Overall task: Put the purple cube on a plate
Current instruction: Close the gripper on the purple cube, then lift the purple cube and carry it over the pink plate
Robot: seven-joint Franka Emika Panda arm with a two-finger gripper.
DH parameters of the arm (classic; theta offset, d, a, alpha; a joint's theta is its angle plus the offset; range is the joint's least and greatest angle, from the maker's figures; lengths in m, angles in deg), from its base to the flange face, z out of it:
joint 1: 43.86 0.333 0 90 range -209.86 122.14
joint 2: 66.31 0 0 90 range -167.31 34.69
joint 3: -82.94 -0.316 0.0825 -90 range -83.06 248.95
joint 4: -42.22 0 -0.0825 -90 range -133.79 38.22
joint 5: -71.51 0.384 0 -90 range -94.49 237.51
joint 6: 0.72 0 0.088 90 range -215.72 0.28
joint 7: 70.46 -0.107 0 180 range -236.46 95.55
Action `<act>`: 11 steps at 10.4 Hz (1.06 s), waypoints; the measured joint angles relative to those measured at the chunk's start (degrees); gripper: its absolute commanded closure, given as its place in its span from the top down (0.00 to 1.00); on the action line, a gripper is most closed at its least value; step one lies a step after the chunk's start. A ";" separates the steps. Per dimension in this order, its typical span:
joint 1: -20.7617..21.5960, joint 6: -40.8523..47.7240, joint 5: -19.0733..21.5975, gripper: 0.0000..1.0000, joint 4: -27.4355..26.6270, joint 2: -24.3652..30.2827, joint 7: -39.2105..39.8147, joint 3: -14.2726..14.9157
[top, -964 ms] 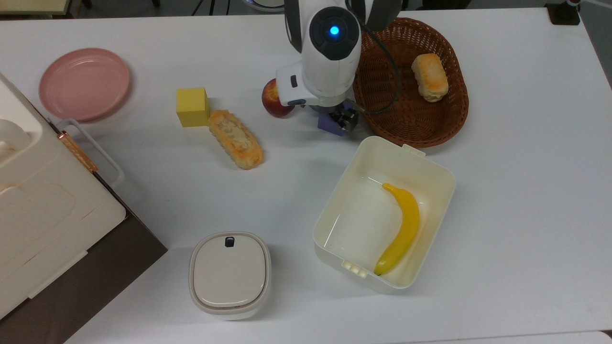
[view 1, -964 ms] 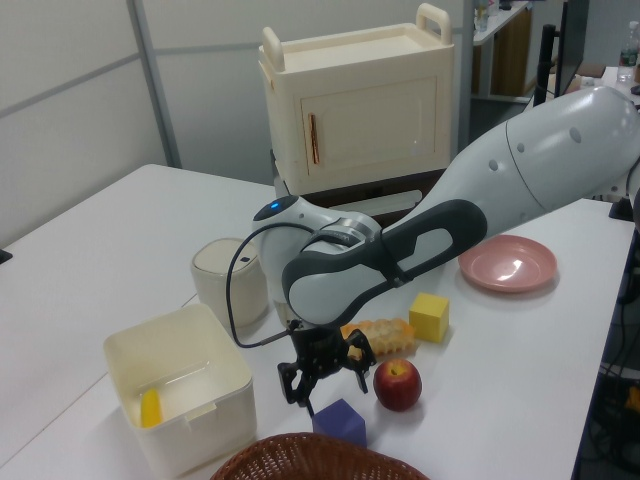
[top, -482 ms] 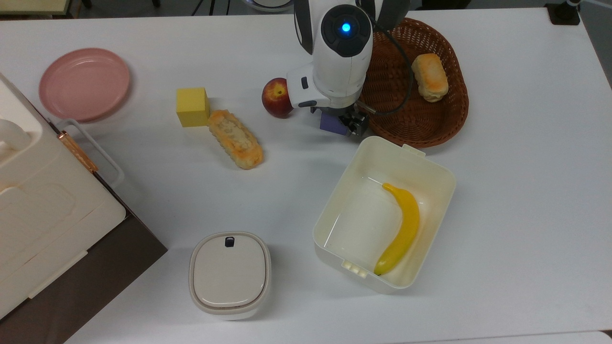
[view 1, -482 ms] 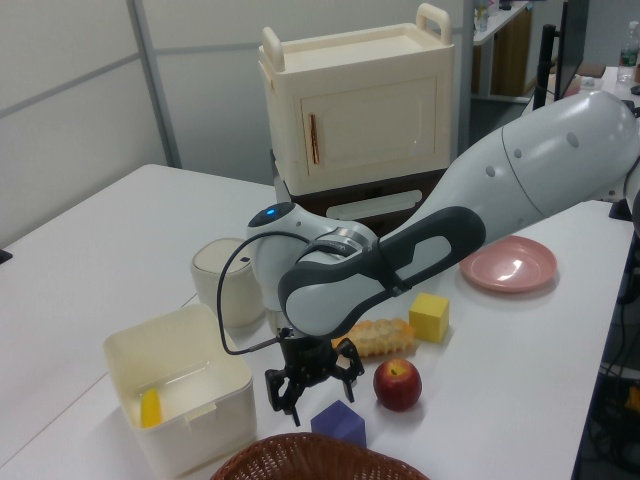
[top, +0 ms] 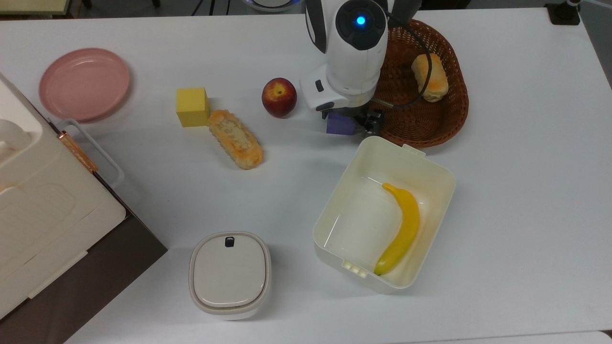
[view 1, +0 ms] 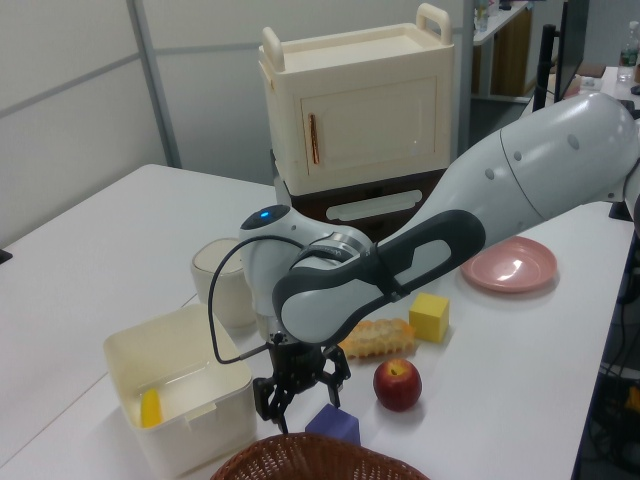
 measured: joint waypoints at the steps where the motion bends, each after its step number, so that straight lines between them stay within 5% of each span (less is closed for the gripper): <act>1: 0.00 0.10 0.00 1.00 -0.03 -0.16 1.58 -0.28; 7: -0.35 7.74 0.00 1.00 0.02 -0.95 14.86 -0.32; 8: -0.48 9.95 0.00 0.94 0.09 -0.95 16.50 -0.29; 9: -0.57 11.21 0.00 0.66 0.13 -0.95 17.40 -0.26; 10: -0.61 11.41 0.00 0.50 0.14 -0.95 17.55 -0.26; 11: -0.63 11.42 0.00 0.46 0.16 -0.95 17.60 -0.26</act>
